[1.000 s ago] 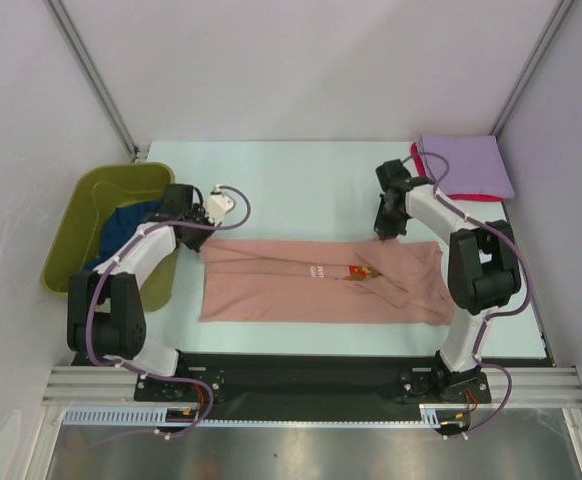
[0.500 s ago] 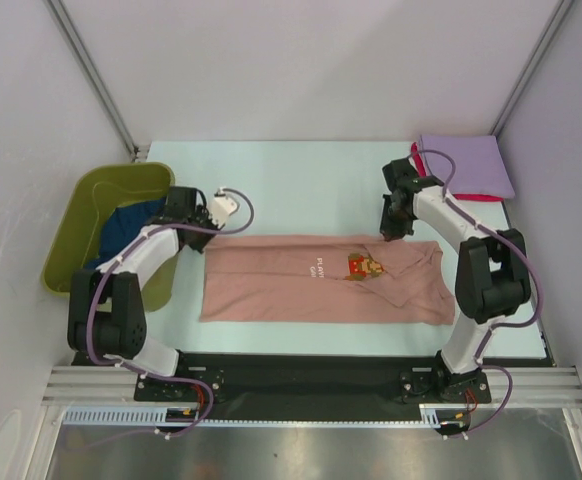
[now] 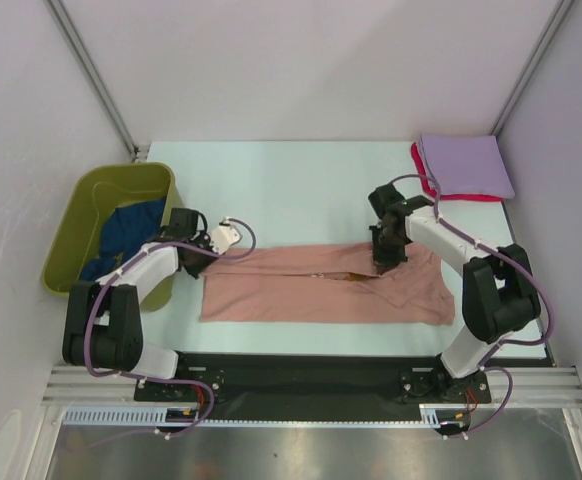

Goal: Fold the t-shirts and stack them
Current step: Fold the tshirt

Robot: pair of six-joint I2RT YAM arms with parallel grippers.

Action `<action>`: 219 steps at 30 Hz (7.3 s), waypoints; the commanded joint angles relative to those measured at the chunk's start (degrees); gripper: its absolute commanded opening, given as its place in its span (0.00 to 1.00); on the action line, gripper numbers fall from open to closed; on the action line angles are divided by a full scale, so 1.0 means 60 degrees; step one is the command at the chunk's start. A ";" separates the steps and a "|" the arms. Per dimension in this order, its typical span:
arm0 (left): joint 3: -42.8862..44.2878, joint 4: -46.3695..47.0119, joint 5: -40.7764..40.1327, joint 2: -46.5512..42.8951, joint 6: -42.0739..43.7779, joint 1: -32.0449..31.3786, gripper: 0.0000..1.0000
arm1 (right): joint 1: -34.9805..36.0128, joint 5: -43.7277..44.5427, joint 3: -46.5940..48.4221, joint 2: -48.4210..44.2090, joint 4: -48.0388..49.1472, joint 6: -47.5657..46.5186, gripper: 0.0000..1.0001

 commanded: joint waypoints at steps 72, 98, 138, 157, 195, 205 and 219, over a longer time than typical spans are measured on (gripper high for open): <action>0.8888 -0.0394 0.2154 0.6129 -0.4000 -0.8811 0.00 | -0.5831 -0.3247 -0.2515 -0.1729 0.2174 0.1075 0.00; 0.5105 0.1319 0.2857 0.3740 -0.3764 -0.7581 0.00 | -0.3472 -0.2353 -0.4611 -0.4984 0.0371 0.2422 0.00; 0.8299 0.0809 0.0426 0.5953 -0.5757 -0.6760 0.49 | -0.4645 -0.1473 -0.2365 -0.2314 0.1997 0.1366 0.45; 0.4951 0.0060 -0.0393 0.3669 -0.4573 -0.6482 0.61 | -0.4073 -0.2983 -0.4683 -0.2815 0.3798 0.2304 0.42; 0.1838 -0.1110 0.0481 0.0694 -0.2301 -0.2835 0.60 | -0.5215 -0.2221 -0.3292 -0.2317 0.0078 0.0327 0.50; 0.2791 -0.0338 -0.1662 0.0486 -0.3690 -0.1312 0.62 | -0.6576 -0.1047 -0.3553 -0.4702 -0.0318 0.1673 0.69; 0.2748 0.0909 -0.2123 0.3270 -0.3384 -0.0593 0.61 | -0.7471 -0.0932 -0.5870 -0.5086 0.1176 0.3447 0.67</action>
